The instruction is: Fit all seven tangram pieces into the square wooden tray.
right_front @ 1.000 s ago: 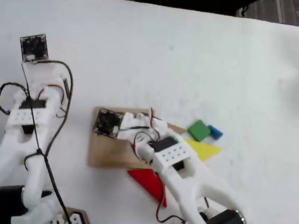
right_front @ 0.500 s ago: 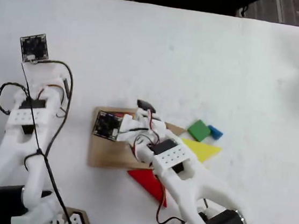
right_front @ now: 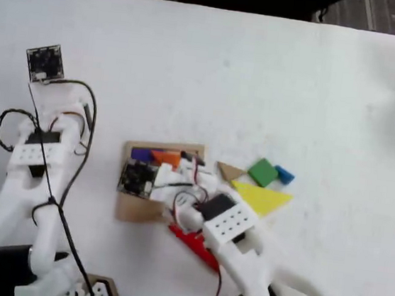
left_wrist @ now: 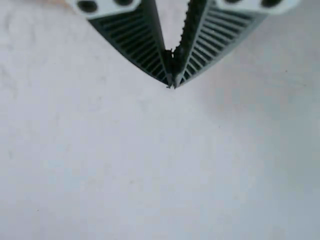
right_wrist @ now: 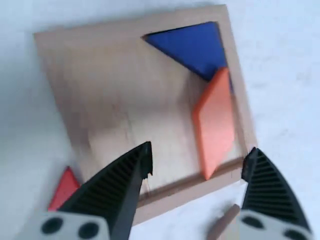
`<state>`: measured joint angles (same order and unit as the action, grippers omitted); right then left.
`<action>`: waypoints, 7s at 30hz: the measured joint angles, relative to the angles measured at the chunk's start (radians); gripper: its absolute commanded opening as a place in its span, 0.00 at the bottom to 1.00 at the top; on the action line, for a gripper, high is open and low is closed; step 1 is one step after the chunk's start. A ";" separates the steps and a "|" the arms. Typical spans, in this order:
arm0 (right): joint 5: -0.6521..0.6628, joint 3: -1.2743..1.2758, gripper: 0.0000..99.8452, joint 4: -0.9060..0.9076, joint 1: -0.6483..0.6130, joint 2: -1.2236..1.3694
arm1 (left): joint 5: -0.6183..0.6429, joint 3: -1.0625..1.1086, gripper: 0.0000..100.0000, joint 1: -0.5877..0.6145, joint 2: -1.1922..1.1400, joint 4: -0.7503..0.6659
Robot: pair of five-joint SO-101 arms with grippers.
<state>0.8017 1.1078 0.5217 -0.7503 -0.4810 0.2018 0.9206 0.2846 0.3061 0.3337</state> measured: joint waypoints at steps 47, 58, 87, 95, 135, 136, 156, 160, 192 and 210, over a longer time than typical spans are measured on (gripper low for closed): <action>-0.192 -0.345 0.02 0.153 0.160 0.279 | -0.002 0.000 0.02 0.000 0.000 0.000; -0.232 -0.345 0.02 0.261 0.106 0.279 | -0.002 0.000 0.02 0.000 0.000 0.000; -0.348 -0.643 0.19 0.356 0.080 0.612 | -0.002 0.000 0.02 0.000 0.000 0.000; -0.319 -0.686 0.14 0.442 0.006 0.632 | -0.002 0.000 0.02 0.000 0.000 0.000; -0.425 -0.400 0.02 0.247 0.440 0.290 | -0.002 0.253 0.02 -0.597 0.433 0.252; -0.425 -0.408 0.02 0.247 0.442 0.311 | 0.005 0.278 0.02 -0.651 0.454 0.252; -0.425 -0.520 0.02 0.281 0.446 0.462 | 0.126 0.325 0.02 -0.795 0.186 0.196; -0.425 -0.520 0.02 0.281 0.446 0.462 | 0.126 0.325 0.02 -0.793 0.186 0.198; -0.425 -0.520 0.02 0.281 0.446 0.462 | 0.043 0.282 0.02 -0.651 0.186 0.189; -0.425 -0.520 0.02 0.281 0.446 0.462 | 0.034 0.184 0.02 -0.480 0.041 0.201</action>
<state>0.3767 0.5877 0.8025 -0.3038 -0.0192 0.2355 1.1047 -0.1956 0.3475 0.5347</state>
